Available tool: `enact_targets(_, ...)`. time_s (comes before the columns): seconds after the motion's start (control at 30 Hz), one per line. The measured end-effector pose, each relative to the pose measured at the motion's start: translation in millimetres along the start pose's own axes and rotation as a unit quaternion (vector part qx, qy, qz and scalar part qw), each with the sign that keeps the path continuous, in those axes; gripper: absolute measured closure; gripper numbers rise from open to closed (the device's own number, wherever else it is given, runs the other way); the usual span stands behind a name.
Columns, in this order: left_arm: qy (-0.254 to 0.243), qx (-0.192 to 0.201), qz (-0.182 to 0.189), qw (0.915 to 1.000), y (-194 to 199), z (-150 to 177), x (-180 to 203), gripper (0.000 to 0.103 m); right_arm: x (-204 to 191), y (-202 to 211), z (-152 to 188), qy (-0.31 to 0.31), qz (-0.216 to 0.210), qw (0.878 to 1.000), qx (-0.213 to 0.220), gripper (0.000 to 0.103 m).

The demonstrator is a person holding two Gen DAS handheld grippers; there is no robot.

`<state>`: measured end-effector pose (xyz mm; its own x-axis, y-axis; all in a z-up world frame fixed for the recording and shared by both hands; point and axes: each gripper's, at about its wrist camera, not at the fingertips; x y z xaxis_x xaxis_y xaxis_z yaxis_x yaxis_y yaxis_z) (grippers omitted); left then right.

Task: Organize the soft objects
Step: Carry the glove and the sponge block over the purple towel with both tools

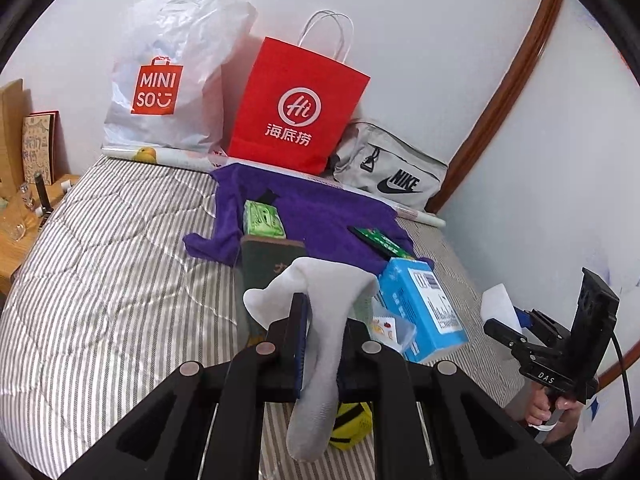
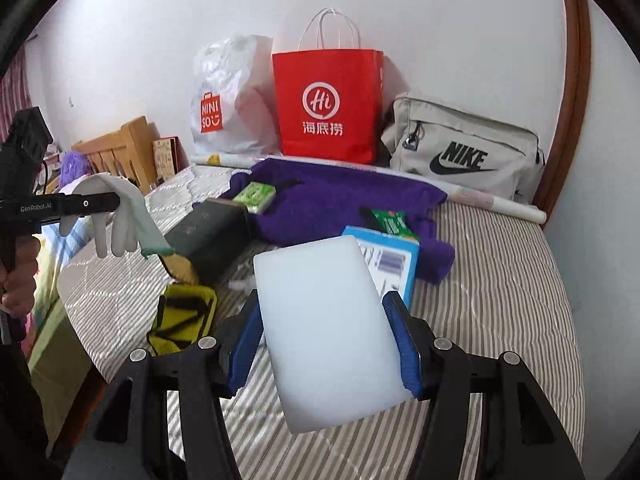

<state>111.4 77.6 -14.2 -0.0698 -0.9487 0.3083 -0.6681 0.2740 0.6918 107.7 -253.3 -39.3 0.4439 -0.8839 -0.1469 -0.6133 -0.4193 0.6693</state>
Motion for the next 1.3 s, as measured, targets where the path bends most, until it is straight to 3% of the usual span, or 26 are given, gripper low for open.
enact_targets(0.63,-0.003,0.003,0.005,1.0000,-30,-52,-5,0.092,19,-39,-62,-0.004,0.013,1.000,0.009,0.044)
enact_targets(1.3,-0.015,-0.016,0.013,0.9997,-103,-110,9,0.092,67,-120,-106,-0.020,0.028,0.999,-0.032,0.043)
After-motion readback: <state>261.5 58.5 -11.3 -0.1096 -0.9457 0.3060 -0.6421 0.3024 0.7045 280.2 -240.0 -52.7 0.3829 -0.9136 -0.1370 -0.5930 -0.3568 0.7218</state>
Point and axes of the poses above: each gripper's, at about its wrist camera, not at the fingertips, and y roughly against the way its jaws point, x to its right, z to its underside, and after that the axes turned 7 degrees about -z, right-handed
